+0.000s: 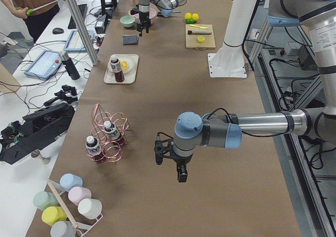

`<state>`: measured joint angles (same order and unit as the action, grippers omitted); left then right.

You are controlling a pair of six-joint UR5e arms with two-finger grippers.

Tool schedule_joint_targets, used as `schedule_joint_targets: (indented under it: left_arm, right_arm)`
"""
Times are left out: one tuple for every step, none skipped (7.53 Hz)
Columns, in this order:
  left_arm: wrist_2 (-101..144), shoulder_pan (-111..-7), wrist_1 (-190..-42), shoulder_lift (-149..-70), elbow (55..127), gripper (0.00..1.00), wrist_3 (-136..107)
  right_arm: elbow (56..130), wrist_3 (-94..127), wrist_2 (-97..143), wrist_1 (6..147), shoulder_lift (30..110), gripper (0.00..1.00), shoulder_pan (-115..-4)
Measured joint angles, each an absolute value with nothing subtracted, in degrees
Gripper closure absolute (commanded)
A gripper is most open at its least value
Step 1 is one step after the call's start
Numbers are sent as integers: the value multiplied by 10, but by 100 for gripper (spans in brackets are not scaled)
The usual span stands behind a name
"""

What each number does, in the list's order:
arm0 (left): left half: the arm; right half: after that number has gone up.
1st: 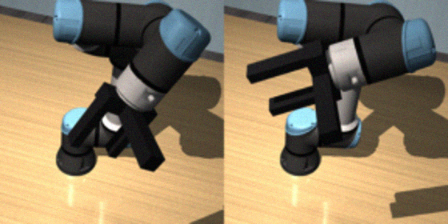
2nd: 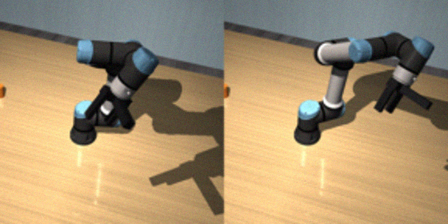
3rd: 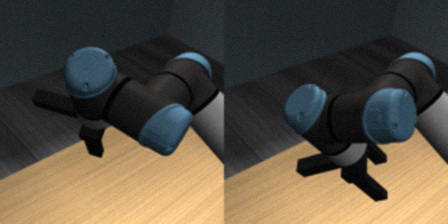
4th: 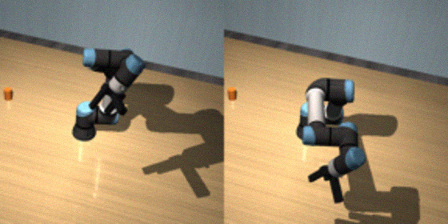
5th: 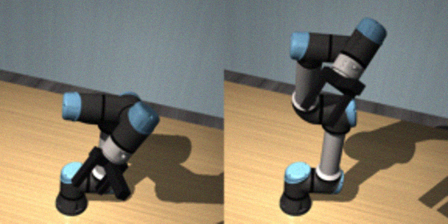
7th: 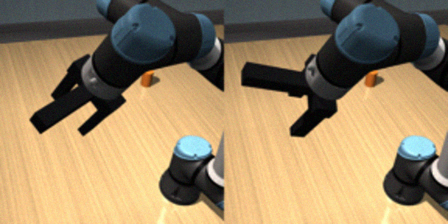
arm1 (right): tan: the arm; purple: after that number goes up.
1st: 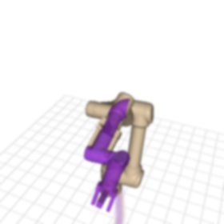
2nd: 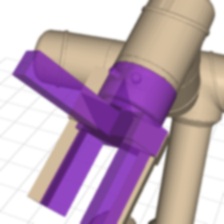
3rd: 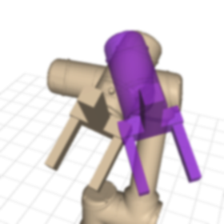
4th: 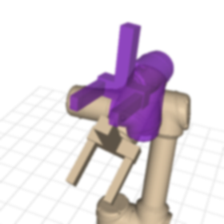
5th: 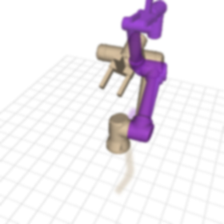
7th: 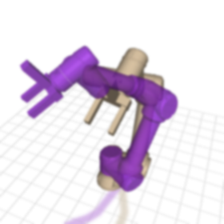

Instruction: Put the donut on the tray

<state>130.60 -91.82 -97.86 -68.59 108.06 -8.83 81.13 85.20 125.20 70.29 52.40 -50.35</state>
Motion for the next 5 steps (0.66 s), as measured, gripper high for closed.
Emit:
schedule_joint_targets:
  left_arm:
    - [1306,-917,-978,-686,1079,2,-89]
    - [1306,-915,-977,-686,1079,2,-89]
    - [1306,-915,-976,-686,1078,2,-89]
    - [1306,-914,-976,-686,1078,2,-89]
    - [1306,-914,-976,-686,1077,2,-89]
  right_arm:
    - [848,781,1272,710,578,0,-530]
    - [875,708,1296,712,632,0,-564]
    - [905,632,1312,713,693,0,-595]
    - [934,562,1318,714,754,0,-621]
    - [958,499,1321,714,807,0,-644]
